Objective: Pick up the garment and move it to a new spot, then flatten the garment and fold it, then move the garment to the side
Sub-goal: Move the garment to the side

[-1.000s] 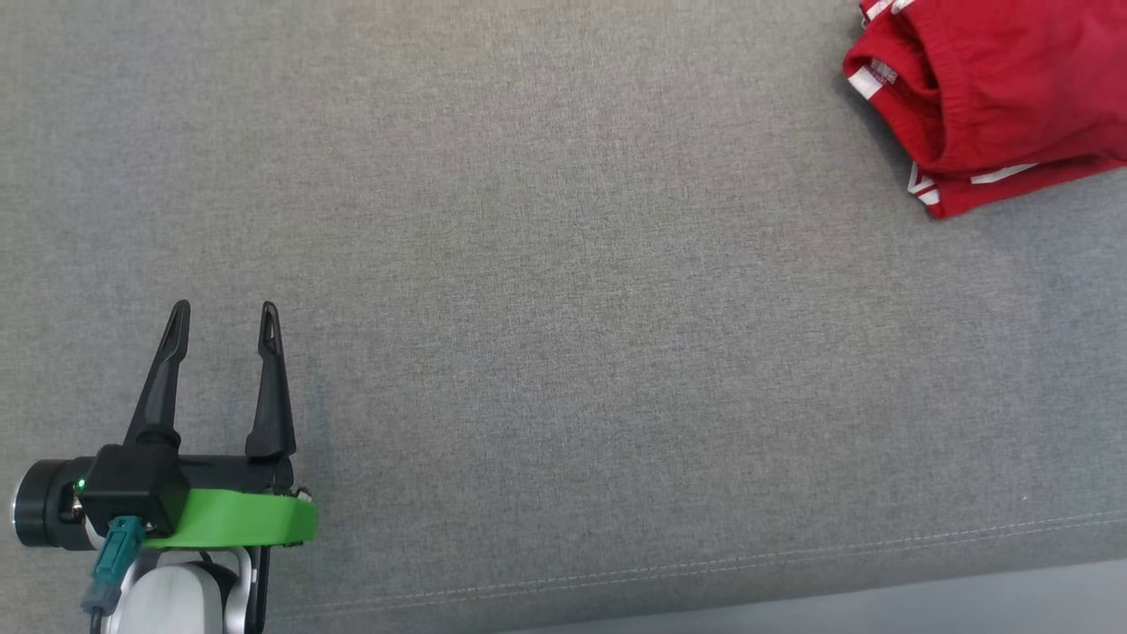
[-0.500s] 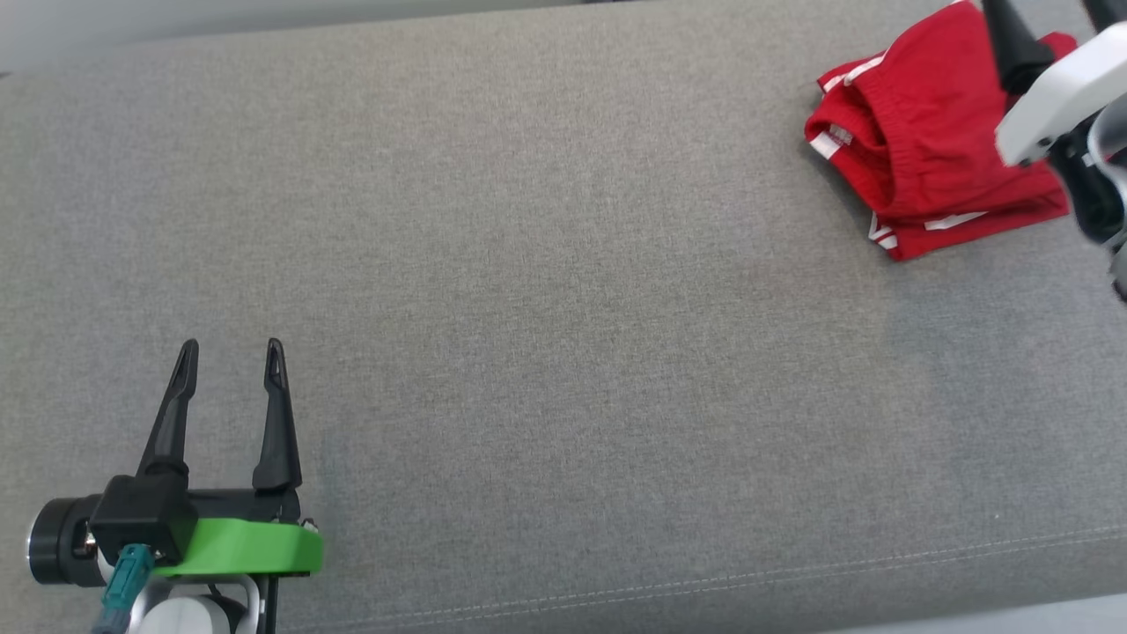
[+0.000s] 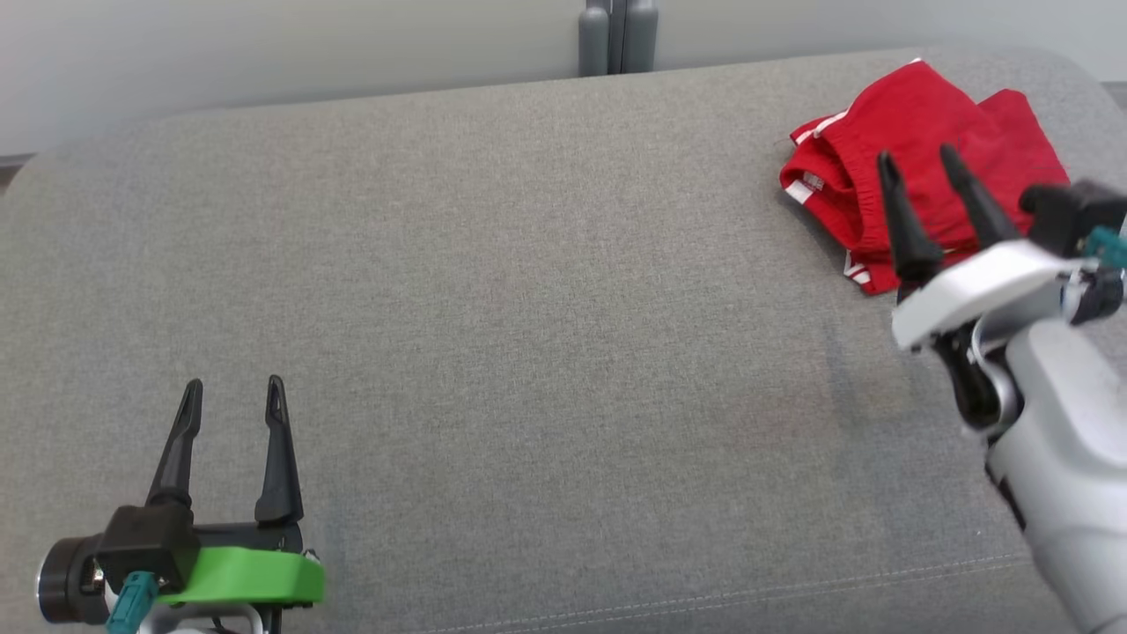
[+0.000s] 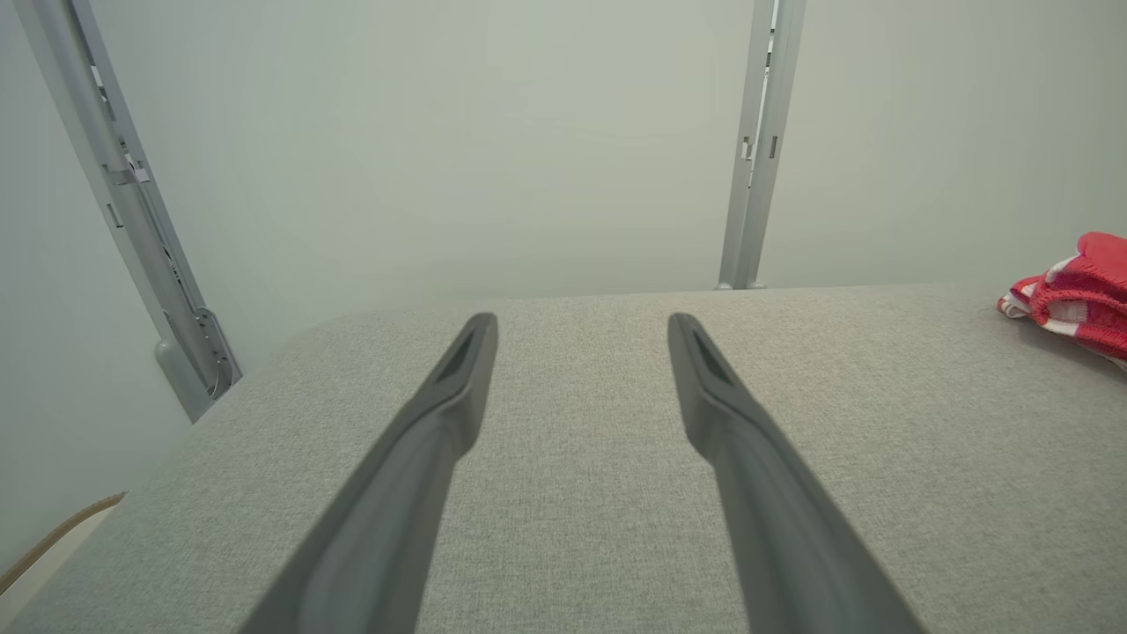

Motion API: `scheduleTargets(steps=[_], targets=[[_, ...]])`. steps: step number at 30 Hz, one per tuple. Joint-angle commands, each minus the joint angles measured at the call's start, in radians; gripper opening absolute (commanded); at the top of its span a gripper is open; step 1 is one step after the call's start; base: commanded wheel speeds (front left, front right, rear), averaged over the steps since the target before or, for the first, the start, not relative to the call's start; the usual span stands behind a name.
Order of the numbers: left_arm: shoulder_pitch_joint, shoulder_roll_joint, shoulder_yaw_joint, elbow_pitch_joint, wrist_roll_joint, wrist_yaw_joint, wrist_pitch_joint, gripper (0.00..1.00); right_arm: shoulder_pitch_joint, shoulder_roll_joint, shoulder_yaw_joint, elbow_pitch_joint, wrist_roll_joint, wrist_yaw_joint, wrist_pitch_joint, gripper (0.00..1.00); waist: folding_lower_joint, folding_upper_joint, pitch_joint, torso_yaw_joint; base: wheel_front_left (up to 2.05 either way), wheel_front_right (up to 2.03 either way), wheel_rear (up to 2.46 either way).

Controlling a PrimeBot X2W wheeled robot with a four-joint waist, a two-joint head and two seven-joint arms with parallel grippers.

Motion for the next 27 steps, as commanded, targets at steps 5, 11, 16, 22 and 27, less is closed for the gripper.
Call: scheduleTargets(steps=[5,11,16,22,27], targets=[[0.032,-0.002,-0.004,0.016,-0.008,0.005,-0.004,1.0,0.174,0.072,-0.111,-0.108,-0.1,-0.001,-0.004,1.0,0.0001,0.0,-0.055,0.005,0.0,0.0,0.0],[0.058,-0.003,-0.008,0.032,-0.016,0.012,-0.004,1.0,0.323,0.137,-0.191,-0.206,-0.213,-0.001,-0.004,1.0,0.0001,0.0,-0.1,0.018,0.0,0.0,0.0],[0.074,-0.004,-0.014,0.046,-0.01,0.024,-0.004,1.0,0.412,0.188,-0.233,-0.27,-0.28,-0.001,-0.004,1.0,0.0001,0.0,-0.116,0.026,0.0,0.0,0.0],[0.088,-0.004,-0.013,0.054,-0.019,0.033,-0.004,1.0,0.525,0.248,-0.3,-0.348,-0.352,-0.001,-0.004,1.0,0.0001,0.0,-0.139,0.037,0.0,0.0,0.0],[0.1,-0.004,-0.012,0.061,-0.025,0.033,-0.004,1.0,0.585,0.275,-0.31,-0.389,-0.406,-0.001,-0.004,1.0,0.0001,0.0,-0.153,0.041,0.0,0.0,0.0]])
